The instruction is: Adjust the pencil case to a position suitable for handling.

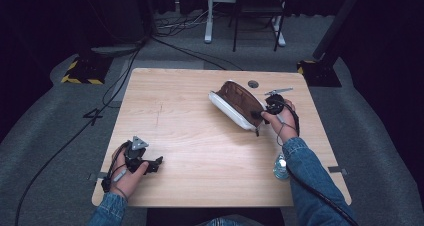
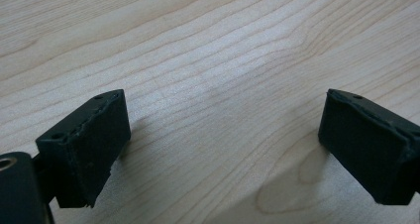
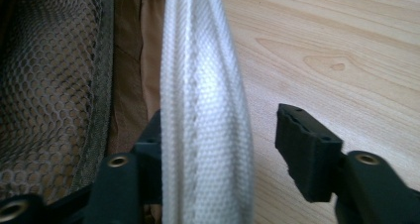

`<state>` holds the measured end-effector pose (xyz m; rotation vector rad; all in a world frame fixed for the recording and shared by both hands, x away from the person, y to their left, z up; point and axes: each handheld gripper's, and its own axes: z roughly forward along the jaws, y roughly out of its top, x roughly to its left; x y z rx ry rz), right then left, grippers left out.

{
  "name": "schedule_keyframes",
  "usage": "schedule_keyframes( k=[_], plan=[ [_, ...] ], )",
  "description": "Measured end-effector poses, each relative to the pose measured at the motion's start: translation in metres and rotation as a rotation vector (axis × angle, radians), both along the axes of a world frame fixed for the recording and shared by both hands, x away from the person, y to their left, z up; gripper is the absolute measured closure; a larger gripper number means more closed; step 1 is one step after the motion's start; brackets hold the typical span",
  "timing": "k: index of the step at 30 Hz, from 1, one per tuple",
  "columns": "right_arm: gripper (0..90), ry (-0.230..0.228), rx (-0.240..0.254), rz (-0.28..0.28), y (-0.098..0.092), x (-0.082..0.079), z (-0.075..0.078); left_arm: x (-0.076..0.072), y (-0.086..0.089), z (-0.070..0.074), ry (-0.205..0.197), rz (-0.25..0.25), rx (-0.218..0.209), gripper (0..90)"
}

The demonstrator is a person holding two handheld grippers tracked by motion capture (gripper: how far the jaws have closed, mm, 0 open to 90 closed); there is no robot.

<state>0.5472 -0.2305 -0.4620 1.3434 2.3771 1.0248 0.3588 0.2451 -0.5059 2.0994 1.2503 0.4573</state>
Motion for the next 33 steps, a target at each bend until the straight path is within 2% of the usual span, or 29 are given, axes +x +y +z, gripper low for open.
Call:
schedule_keyframes(
  k=[1, 4, 5, 8, 11, 22, 33],
  plan=[
    [47.3, 0.002, 0.001, 0.002, 0.001, 0.000, 0.000, 0.000, 0.000, 0.000, 0.000, 0.000, 0.000, 6.0],
    [63.0, 0.007, -0.008, 0.033, 0.004, 0.001, -0.001, 0.000, 0.000, 0.000, 0.000, 0.000, 0.000, 6.0],
    [63.0, 0.007, -0.008, 0.033, 0.004, 0.001, -0.001, 0.000, 0.000, 0.000, 0.000, 0.000, 0.000, 6.0],
    [77.5, 0.009, -0.028, 0.057, 0.006, 0.001, 0.000, 0.000, 0.000, 0.000, 0.000, 0.000, 0.000, 6.0],
    [85.1, 0.015, -0.039, 0.052, 0.008, 0.000, 0.002, 0.000, 0.000, 0.000, 0.000, 0.000, 0.000, 6.0],
    [87.2, 0.026, -0.014, 0.061, 0.009, -0.001, 0.005, 0.000, 0.000, 0.000, 0.000, 0.000, 0.000, 6.0],
    [87.4, 0.008, 0.018, 0.099, 0.009, -0.012, 0.024, 0.000, 0.000, 0.000, 0.005, -0.003, 0.001, 5.5]
  ],
)
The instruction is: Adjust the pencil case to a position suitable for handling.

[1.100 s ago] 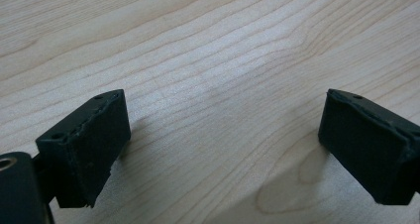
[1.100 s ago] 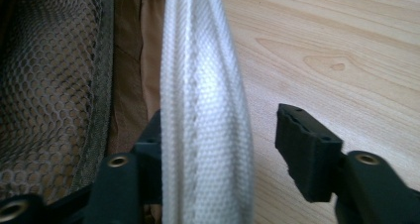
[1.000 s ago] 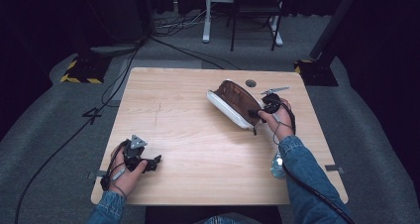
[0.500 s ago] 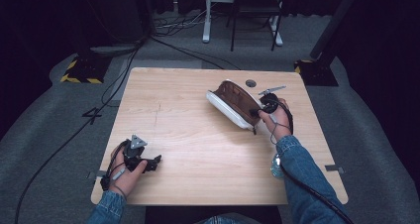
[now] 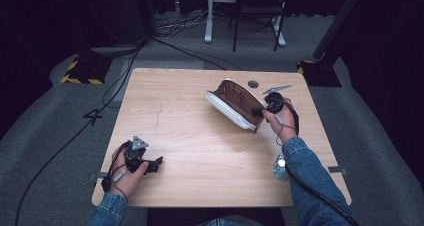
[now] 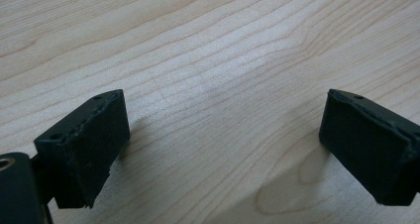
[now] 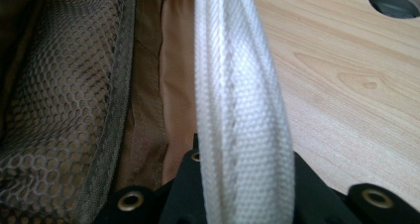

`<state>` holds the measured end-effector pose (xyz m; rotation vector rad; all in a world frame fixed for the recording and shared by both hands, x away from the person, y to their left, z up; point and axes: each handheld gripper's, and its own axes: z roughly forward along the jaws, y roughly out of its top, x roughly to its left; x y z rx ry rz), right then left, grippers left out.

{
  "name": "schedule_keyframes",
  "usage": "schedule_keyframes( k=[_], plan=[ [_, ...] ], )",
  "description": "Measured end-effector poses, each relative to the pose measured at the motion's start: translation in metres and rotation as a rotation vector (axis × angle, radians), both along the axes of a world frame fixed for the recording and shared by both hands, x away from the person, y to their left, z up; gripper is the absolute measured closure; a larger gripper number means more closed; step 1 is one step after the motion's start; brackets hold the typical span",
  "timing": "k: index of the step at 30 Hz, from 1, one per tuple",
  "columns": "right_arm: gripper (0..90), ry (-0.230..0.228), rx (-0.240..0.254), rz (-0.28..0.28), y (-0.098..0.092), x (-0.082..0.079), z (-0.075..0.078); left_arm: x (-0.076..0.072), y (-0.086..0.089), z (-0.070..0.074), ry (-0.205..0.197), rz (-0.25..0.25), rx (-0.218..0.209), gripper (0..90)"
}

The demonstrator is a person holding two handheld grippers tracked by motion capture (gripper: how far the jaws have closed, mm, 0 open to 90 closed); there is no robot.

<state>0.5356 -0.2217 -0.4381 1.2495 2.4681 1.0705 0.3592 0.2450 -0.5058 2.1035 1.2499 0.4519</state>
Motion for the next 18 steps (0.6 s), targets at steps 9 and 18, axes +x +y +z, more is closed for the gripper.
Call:
schedule_keyframes(
  k=[9, 18],
  plan=[
    [87.3, -0.013, 0.025, 0.053, 0.003, -0.022, 0.022, 0.000, 0.000, 0.000, 0.002, -0.005, 0.001, 4.8],
    [87.3, -0.013, 0.052, 0.111, 0.005, -0.052, 0.039, 0.000, -0.001, 0.000, 0.001, -0.005, 0.003, 4.2]
  ],
)
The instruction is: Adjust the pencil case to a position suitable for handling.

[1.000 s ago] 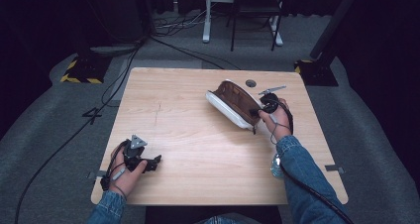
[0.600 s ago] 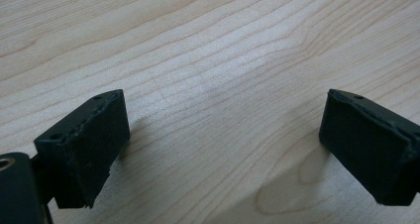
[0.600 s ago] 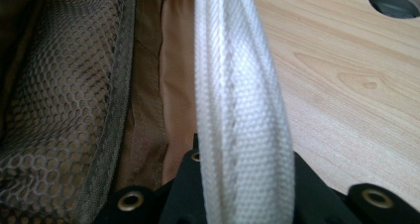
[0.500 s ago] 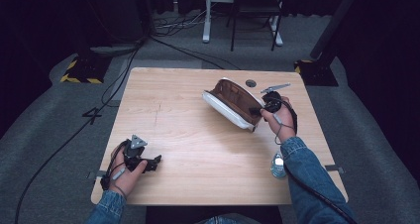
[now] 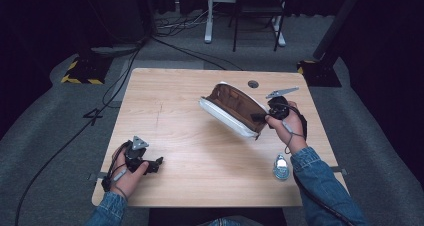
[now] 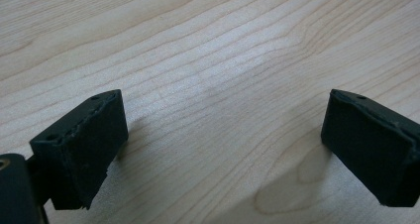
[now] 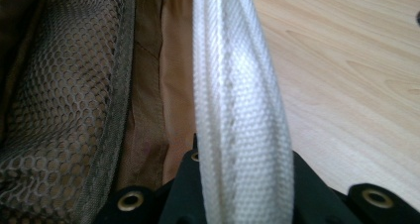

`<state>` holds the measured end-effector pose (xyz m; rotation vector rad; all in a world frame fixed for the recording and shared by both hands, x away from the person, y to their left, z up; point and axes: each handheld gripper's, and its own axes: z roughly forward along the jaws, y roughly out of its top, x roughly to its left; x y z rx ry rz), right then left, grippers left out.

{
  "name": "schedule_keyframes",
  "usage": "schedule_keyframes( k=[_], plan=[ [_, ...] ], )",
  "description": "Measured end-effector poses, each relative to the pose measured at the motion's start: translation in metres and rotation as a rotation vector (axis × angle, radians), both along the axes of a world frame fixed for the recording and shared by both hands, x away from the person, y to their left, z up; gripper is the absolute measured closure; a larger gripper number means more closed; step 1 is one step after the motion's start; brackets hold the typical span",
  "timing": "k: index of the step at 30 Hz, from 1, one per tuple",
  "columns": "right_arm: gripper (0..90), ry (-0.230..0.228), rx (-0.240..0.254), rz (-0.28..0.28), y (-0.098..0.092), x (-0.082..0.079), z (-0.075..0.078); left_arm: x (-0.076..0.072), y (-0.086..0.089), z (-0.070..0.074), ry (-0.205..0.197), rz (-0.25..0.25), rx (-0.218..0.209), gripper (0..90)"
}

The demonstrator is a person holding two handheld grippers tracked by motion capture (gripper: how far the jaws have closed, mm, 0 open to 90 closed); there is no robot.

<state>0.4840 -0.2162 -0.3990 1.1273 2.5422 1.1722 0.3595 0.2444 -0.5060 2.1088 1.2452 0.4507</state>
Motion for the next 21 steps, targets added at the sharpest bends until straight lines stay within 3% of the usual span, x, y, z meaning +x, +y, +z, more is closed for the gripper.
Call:
schedule_keyframes(
  k=[9, 21],
  plan=[
    [87.3, 0.008, 0.031, 0.073, 0.007, -0.042, 0.011, -0.001, 0.000, 0.000, 0.004, -0.006, 0.007, 3.0],
    [87.2, 0.019, 0.065, 0.146, 0.016, -0.090, 0.008, 0.000, 0.000, 0.000, 0.012, -0.026, 0.008, 0.9]
  ],
)
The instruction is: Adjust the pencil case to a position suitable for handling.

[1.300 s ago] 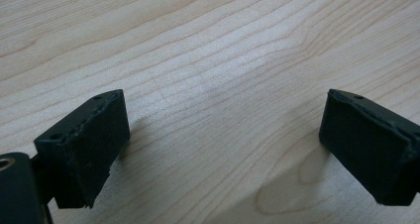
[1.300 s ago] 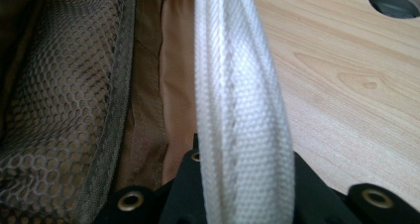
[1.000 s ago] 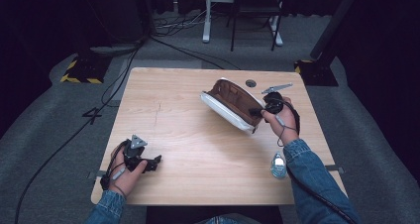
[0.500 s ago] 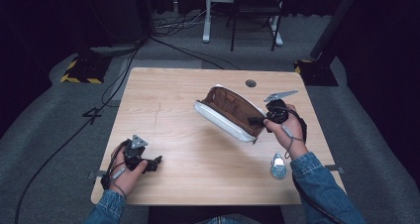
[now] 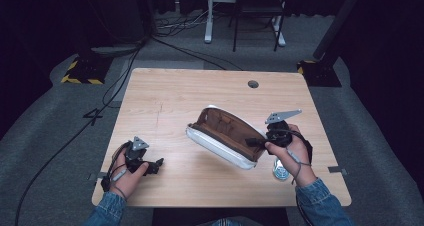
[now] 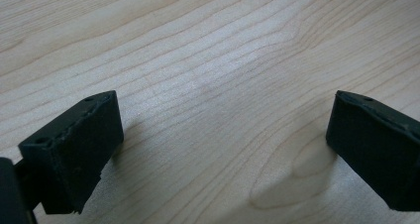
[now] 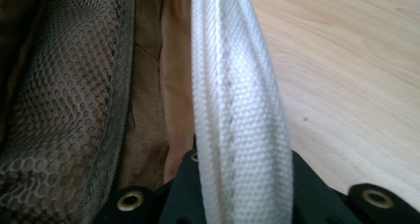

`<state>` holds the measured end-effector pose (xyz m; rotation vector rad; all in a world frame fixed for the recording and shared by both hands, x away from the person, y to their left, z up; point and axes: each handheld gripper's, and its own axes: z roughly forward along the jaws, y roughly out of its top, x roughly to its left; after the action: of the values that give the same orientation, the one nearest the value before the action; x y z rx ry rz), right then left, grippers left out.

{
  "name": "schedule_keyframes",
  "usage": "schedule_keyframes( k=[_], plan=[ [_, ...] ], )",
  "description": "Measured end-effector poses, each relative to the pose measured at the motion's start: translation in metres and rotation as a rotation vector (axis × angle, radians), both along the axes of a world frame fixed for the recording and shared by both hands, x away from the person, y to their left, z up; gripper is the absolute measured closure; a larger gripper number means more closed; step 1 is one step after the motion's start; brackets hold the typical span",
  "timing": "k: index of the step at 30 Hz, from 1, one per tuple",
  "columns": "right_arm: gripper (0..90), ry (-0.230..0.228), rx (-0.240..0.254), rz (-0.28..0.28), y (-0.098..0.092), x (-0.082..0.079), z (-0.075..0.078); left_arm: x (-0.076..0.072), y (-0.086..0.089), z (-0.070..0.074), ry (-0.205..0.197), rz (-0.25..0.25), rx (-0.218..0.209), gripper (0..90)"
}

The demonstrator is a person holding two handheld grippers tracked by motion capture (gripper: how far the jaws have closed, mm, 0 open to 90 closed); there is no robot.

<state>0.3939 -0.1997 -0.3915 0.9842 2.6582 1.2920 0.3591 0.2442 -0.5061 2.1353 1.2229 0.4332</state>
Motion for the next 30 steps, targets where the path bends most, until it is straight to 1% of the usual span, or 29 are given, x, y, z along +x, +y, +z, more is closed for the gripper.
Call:
schedule_keyframes(
  k=[3, 4, 6, 13, 17, 22, 24, 27, 30],
  plan=[
    [87.2, -0.002, 0.005, 0.017, 0.002, -0.008, -0.001, 0.001, 0.000, 0.000, -0.002, 0.000, 0.002, 0.2],
    [87.2, 0.003, 0.008, 0.027, 0.003, -0.013, -0.002, 0.001, -0.001, 0.000, 0.000, 0.001, 0.000, 0.2],
    [87.2, 0.005, 0.013, 0.030, 0.003, -0.017, -0.002, 0.002, -0.001, 0.000, -0.002, 0.001, -0.001, 0.2],
    [87.2, 0.007, 0.001, 0.043, 0.006, -0.025, -0.001, 0.002, -0.001, 0.000, -0.004, -0.001, 0.003, 0.2],
    [87.1, 0.008, -0.012, 0.062, 0.008, -0.031, -0.002, 0.001, -0.001, 0.000, 0.000, 0.000, -0.001, 0.2],
    [87.1, 0.013, -0.011, 0.078, 0.010, -0.037, -0.003, 0.002, -0.001, 0.000, -0.001, 0.000, 0.000, 0.2],
    [87.1, 0.016, -0.023, 0.089, 0.011, -0.039, -0.005, 0.002, -0.001, 0.000, -0.001, -0.001, -0.001, 0.2],
    [87.0, 0.035, -0.052, 0.106, 0.014, -0.041, -0.008, 0.002, -0.001, 0.000, -0.001, -0.001, -0.001, 0.2],
    [87.0, 0.045, -0.068, 0.118, 0.016, -0.043, -0.013, 0.002, -0.001, 0.000, -0.001, -0.001, 0.001, 0.2]
  ],
)
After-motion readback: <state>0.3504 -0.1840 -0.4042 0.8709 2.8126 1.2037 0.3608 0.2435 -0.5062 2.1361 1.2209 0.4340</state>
